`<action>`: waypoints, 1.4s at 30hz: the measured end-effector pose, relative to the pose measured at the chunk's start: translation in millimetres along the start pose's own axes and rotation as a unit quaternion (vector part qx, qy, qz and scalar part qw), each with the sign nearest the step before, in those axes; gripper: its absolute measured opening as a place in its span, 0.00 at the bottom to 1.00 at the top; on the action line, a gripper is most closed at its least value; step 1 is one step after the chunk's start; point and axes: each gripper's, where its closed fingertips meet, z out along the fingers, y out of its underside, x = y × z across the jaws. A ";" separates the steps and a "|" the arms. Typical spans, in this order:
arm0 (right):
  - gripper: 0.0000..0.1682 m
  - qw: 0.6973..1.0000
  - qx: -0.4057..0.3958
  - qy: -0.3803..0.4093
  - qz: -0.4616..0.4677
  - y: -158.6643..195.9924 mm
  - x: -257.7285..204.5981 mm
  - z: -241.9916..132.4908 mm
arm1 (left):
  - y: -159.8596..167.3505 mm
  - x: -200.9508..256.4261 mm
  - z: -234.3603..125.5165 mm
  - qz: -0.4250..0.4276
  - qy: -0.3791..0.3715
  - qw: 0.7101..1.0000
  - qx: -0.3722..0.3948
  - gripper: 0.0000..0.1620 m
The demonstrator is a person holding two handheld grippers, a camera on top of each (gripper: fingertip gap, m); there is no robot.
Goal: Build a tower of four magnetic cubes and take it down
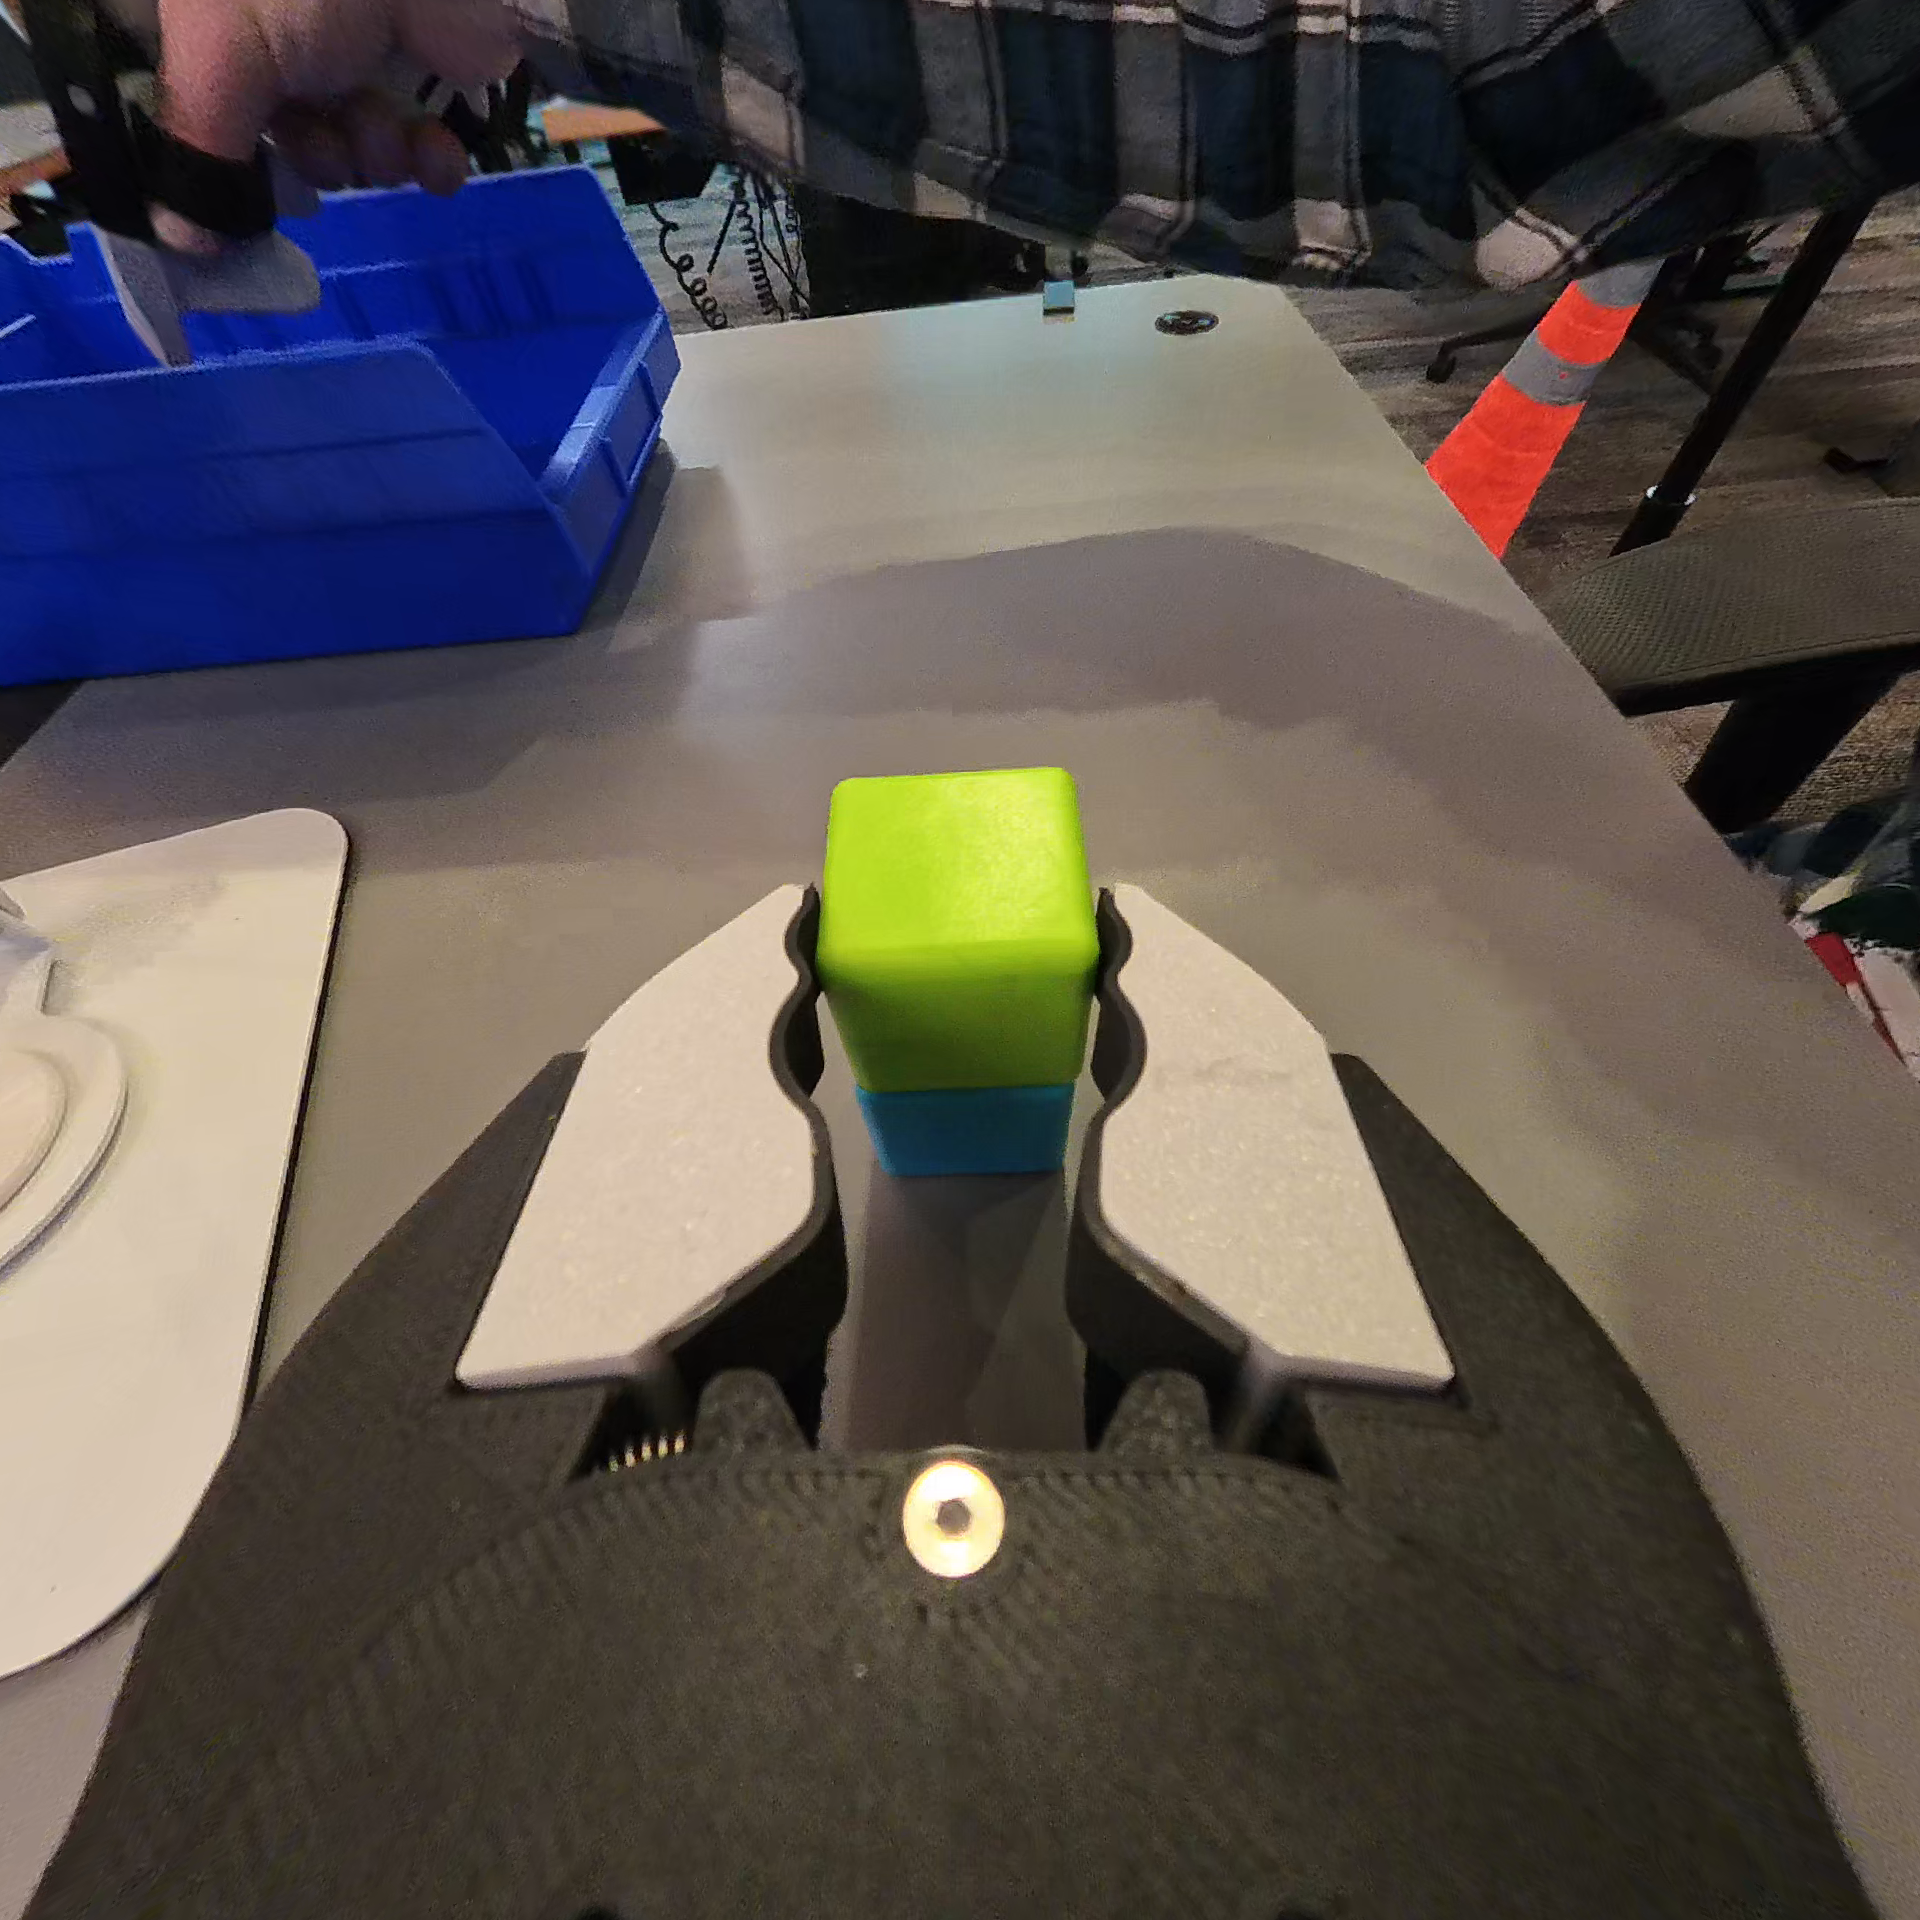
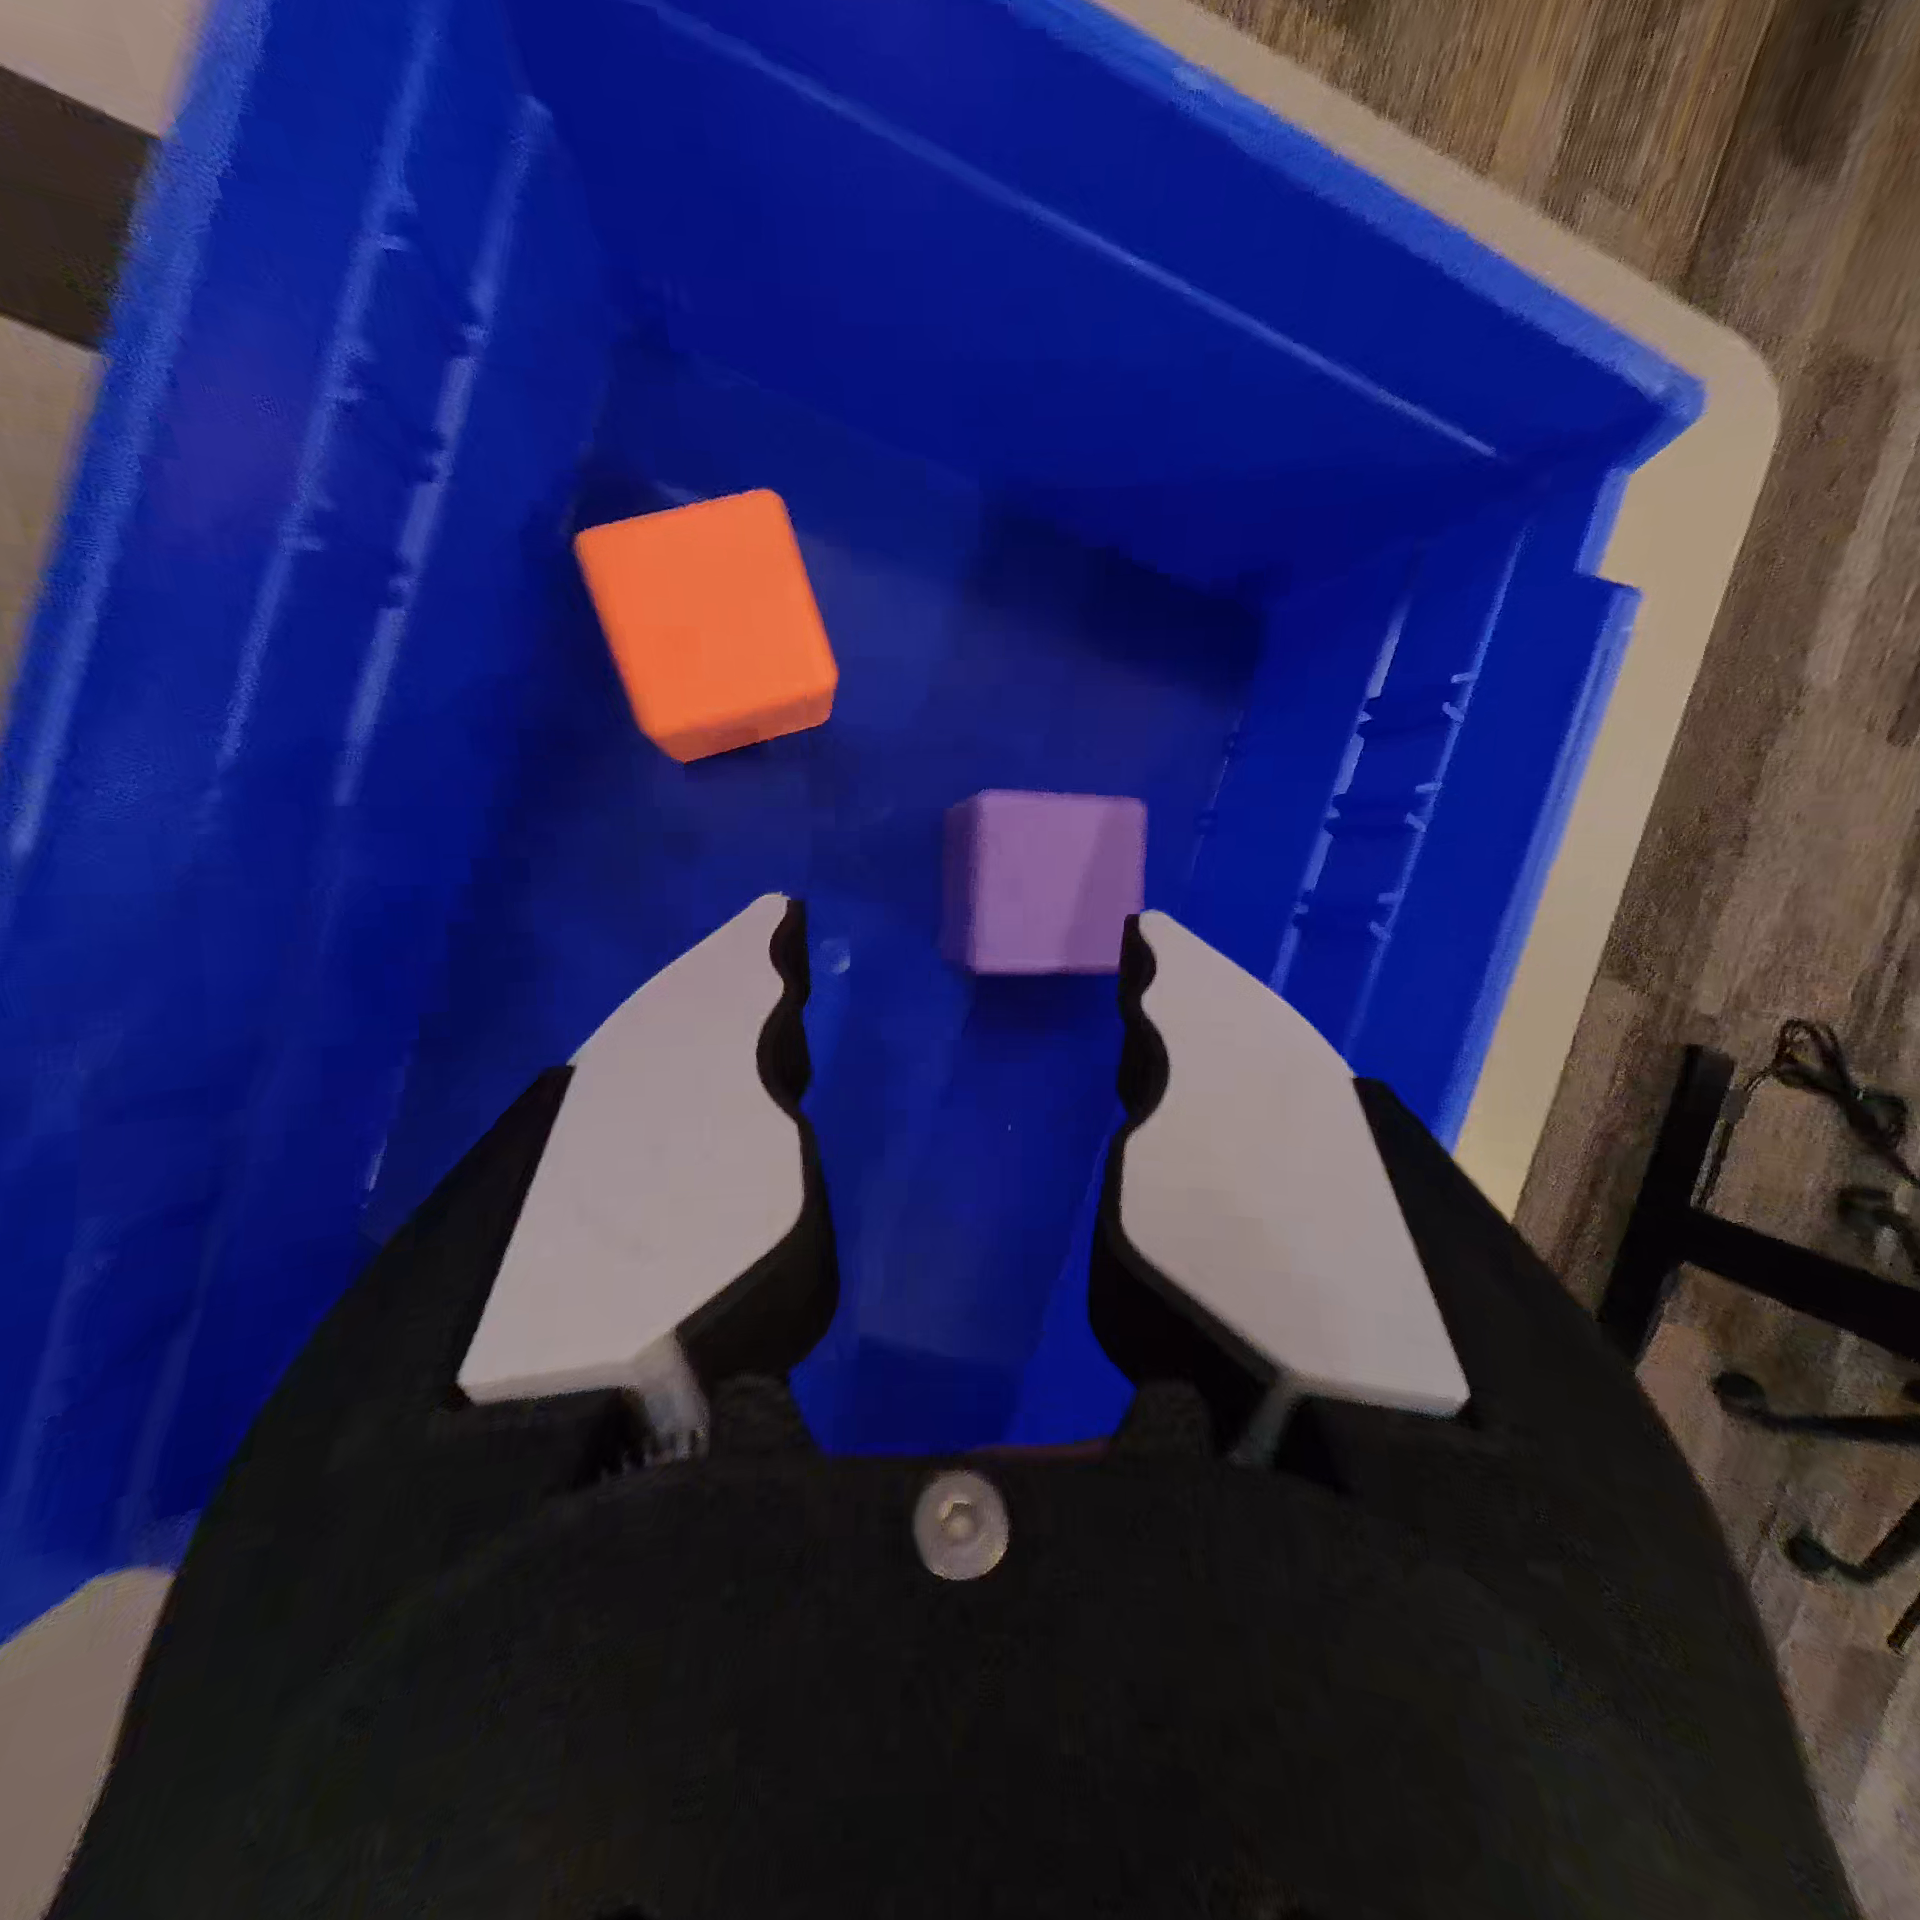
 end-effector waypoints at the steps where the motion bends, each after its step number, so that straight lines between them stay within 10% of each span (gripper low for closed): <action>1: 0.35 1.000 0.008 -0.001 -0.006 0.1 -3.1 -8.4 | -0.5 0.4 0.2 0.001 -0.001 1.000 0.001 0.30; 23: 0.33 0.980 0.130 -0.024 -0.151 25.9 -113.1 -161.9 | 39.3 6.4 7.6 0.007 -0.002 0.990 -0.138 0.36; 42: 0.33 0.880 0.109 -0.301 -0.351 105.1 -346.0 -176.9 | 50.0 6.7 14.7 0.002 0.003 0.983 -0.182 0.31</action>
